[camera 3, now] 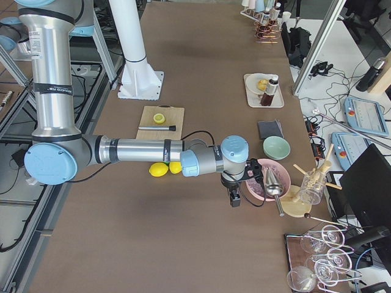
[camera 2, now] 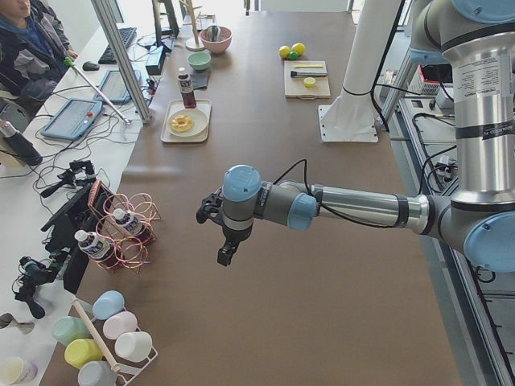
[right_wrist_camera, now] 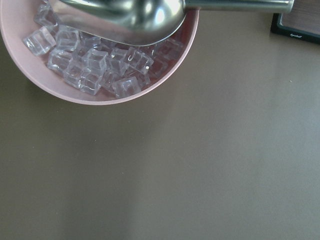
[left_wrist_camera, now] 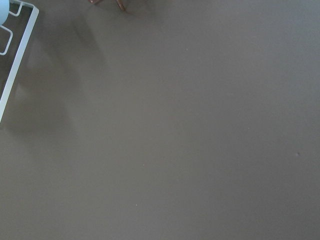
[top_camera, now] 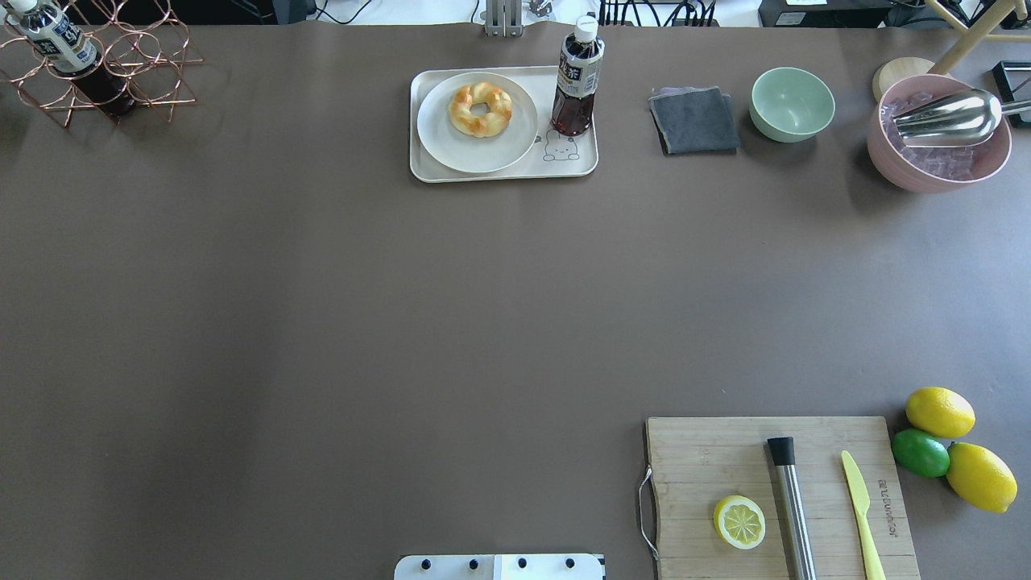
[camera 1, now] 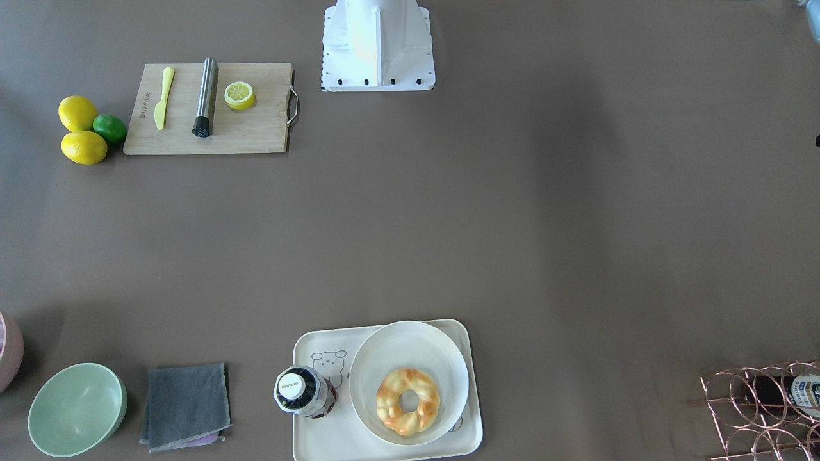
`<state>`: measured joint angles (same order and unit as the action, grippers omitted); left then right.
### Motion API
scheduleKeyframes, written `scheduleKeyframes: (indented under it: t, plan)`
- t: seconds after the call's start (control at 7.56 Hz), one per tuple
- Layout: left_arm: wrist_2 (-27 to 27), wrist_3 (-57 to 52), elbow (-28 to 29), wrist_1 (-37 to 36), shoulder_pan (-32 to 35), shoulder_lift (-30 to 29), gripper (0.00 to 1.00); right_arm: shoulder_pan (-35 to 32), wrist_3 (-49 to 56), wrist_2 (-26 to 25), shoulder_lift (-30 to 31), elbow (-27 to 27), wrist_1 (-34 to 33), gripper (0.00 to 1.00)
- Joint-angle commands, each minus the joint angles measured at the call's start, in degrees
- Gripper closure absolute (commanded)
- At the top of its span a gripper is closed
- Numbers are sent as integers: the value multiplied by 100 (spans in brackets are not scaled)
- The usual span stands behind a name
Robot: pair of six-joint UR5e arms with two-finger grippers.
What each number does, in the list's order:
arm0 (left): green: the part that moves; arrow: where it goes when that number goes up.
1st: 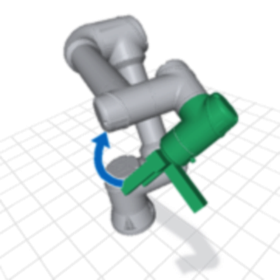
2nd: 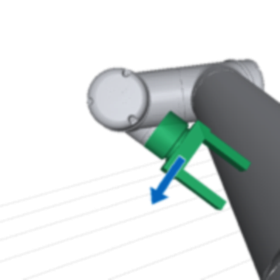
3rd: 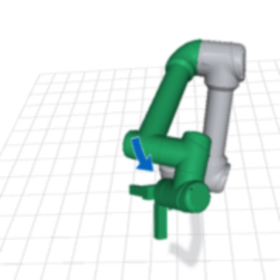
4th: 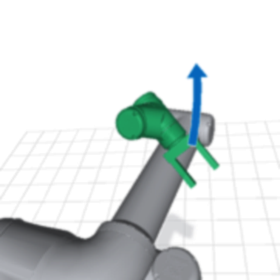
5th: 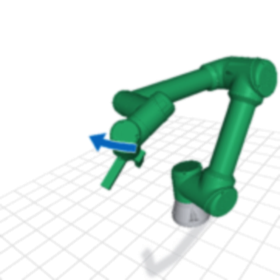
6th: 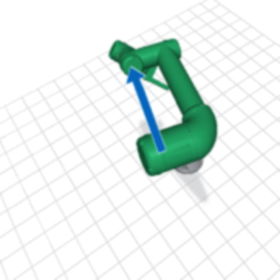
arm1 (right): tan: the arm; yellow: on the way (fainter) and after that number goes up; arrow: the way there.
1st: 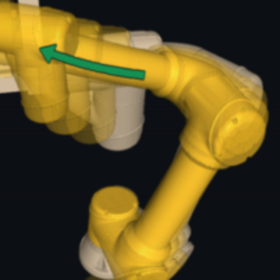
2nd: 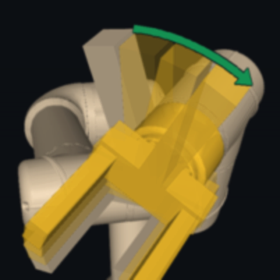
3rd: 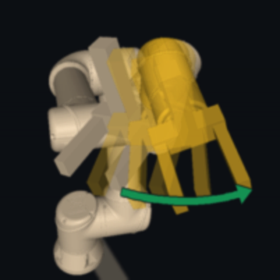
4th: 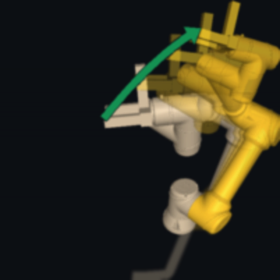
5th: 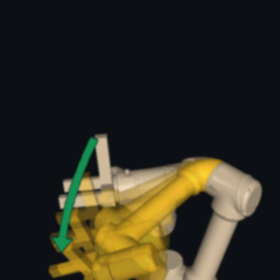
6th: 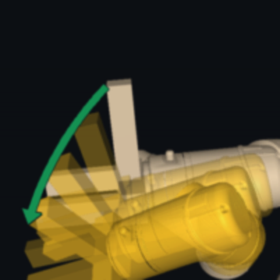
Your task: Place donut on tray
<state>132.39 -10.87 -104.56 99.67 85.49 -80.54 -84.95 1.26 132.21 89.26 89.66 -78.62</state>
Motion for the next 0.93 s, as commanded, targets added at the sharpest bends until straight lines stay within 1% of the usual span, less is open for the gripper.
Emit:
scheduleKeyframes:
  t: [0.0,0.79]
  plan:
    - [322,-11,-65,96,109,170,3,-127,6,7,22,25,40,0]
    - [375,-11,-82,114,170,170,3,-189,-29,-2,92,78,49,0]
